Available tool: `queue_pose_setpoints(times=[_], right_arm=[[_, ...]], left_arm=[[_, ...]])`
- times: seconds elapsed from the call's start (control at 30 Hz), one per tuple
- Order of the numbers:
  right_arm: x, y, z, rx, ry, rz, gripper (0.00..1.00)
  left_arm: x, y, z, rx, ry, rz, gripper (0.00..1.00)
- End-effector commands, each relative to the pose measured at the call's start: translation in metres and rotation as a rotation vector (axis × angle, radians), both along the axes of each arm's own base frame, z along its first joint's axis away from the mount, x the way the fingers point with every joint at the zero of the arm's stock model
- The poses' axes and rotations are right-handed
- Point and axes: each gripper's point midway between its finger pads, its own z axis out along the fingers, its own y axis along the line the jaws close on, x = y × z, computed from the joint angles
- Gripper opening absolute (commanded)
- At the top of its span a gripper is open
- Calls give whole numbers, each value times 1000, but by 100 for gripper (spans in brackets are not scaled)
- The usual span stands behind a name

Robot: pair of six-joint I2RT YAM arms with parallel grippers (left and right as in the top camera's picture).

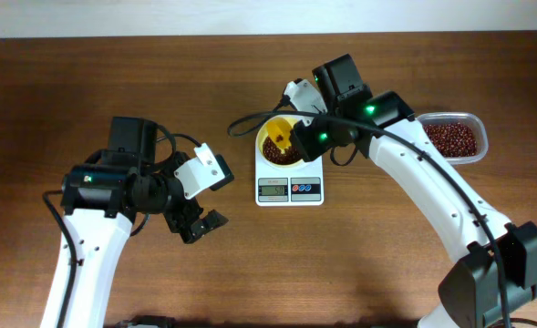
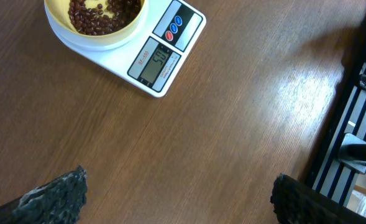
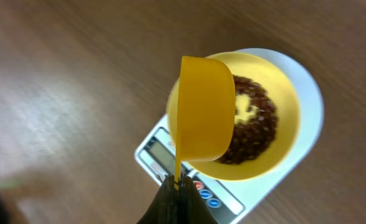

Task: Scoop item into bowl and weigh 50g on scale
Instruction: 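Tilt the scoop slowly to trickle beans into the yellow bowl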

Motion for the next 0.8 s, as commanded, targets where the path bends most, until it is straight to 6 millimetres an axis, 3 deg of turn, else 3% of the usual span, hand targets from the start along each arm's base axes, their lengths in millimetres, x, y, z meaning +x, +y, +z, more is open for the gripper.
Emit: queue_pose_setpoints(times=[0.0,0.2,0.33,0.53,0.77], right_arm=[[-6,12,25,153,49,20,4],[3,-7,42,313,126,-16,4],[9,-20,43,330,134,-46,4],[17,-27,28,206,86,-97,4],[13,-16,13,1,-33,-49,4]], left_arm=[[0,-4,6,-14,-22,-22,99],[0,-4,6,-14,-22,-22,99],[0,-4,6,-14,-22,-22,99],[0,-4,6,-14,-22,-22,99],[0,-4,6,-14,-22,-22,99]])
